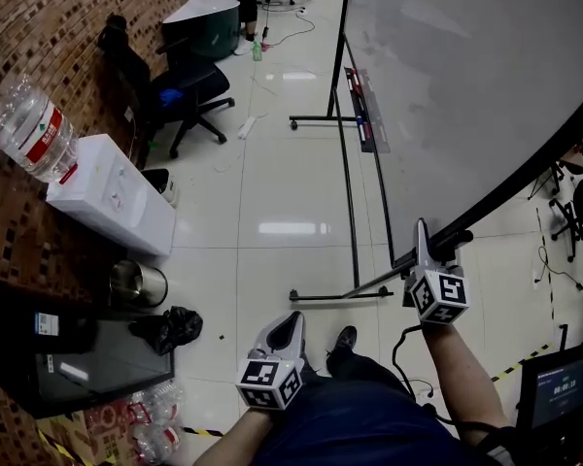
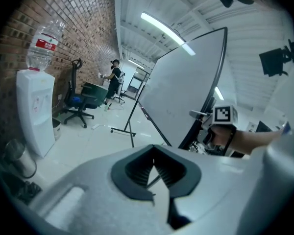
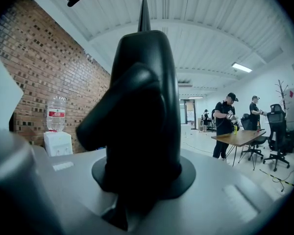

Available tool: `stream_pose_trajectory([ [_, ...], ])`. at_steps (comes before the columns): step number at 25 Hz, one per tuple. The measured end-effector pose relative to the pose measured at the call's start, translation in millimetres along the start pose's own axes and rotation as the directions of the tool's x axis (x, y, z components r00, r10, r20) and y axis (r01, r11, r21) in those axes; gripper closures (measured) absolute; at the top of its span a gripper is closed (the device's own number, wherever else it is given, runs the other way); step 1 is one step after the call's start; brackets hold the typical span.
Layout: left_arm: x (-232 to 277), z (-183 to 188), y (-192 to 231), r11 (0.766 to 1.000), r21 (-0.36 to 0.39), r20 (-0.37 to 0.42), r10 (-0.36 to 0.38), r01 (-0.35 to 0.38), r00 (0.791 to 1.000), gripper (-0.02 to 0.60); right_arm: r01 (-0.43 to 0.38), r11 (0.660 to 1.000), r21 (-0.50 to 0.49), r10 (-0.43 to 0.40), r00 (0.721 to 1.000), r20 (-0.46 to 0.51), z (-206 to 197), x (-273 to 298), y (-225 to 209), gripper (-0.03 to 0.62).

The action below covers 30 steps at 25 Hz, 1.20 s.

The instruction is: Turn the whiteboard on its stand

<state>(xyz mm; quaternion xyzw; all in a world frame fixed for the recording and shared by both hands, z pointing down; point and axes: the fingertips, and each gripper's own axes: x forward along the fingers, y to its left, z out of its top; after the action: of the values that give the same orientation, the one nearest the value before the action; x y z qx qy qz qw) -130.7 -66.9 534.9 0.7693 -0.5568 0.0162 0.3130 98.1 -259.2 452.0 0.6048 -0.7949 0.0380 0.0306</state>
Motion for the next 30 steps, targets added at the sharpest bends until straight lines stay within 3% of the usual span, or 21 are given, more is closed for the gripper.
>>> stream_pose_trajectory([
  [5, -11, -7, 2, 1.0, -0.009, -0.004, -0.014, 0.014, 1.0, 0.575, 0.013, 1.0, -0.015, -0.013, 1.0, 0.004, 0, -13, -1, 0.499],
  [10, -26, 0, -9, 0.999, 0.019, 0.005, 0.025, -0.025, 1.0, 0.575, 0.022, 0.999, -0.023, -0.022, 1.0, 0.007, -6, -29, -5, 0.505],
  [20, -59, -49, -53, 0.991, 0.1, -0.04, 0.098, -0.093, 0.994, 0.575, 0.008, 1.0, -0.03, -0.007, 0.999, 0.042, -5, -60, 6, 0.507],
  [23, -73, -55, -50, 0.987, 0.083, -0.046, 0.144, -0.14, 0.989, 0.575, 0.002, 1.0, -0.028, 0.0, 0.999, 0.042, -2, -66, 7, 0.503],
  [30, -81, -39, -46, 0.988, 0.079, -0.002, 0.135, -0.135, 0.991, 0.575, -0.023, 1.0, -0.012, 0.024, 0.999, 0.028, -12, -83, 11, 0.487],
])
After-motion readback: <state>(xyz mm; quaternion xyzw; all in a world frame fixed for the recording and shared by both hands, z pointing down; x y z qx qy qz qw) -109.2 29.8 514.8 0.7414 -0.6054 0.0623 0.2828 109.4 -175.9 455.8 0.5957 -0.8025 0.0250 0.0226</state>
